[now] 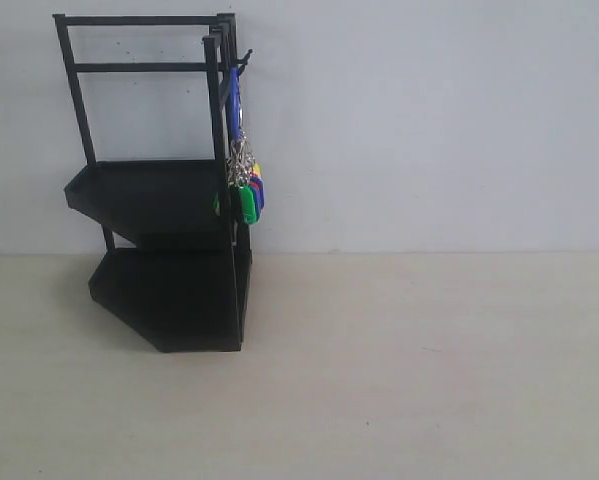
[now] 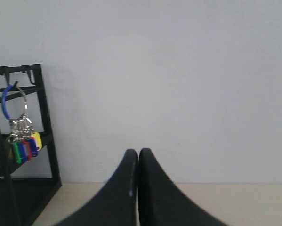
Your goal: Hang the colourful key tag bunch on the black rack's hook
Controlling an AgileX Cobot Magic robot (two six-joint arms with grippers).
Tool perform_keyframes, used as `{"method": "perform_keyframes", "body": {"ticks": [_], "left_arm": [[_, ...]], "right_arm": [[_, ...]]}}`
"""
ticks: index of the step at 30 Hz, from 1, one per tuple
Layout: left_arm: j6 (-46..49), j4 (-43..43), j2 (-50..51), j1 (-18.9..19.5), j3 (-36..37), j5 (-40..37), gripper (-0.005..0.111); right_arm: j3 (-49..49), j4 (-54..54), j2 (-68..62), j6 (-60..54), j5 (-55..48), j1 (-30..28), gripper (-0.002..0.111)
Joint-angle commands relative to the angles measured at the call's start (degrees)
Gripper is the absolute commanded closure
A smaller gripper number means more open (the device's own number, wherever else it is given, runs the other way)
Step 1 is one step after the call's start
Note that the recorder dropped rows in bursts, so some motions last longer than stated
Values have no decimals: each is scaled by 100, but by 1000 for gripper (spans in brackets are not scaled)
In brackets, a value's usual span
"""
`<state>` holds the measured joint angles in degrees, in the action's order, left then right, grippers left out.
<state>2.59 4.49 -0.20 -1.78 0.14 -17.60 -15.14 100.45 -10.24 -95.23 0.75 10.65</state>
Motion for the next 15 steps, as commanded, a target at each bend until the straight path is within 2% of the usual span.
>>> {"method": "perform_keyframes", "body": {"ticks": [1, 3, 6, 8, 10, 12, 15], "left_arm": [[2, 11, 20, 19, -14, 64, 102], [2, 11, 20, 19, -14, 64, 102], [2, 11, 20, 19, -14, 64, 102], [2, 11, 20, 19, -14, 64, 102], [2, 11, 20, 19, -14, 64, 102], [2, 11, 20, 19, -14, 64, 102], [2, 11, 20, 19, -14, 64, 102]], "right_arm": [[39, -465, 35, 266, -757, -34, 108], [39, -1653, 35, 1060, -1091, -34, 108], [39, -4040, 35, 3362, -1290, -34, 108], [39, -6123, 35, 5623, -1290, -34, 108], [39, -7734, 35, 7631, -1290, -34, 108], [39, -8794, 35, 9222, -1304, -34, 108], [39, -9128, 35, 9902, -1304, -34, 108]]}}
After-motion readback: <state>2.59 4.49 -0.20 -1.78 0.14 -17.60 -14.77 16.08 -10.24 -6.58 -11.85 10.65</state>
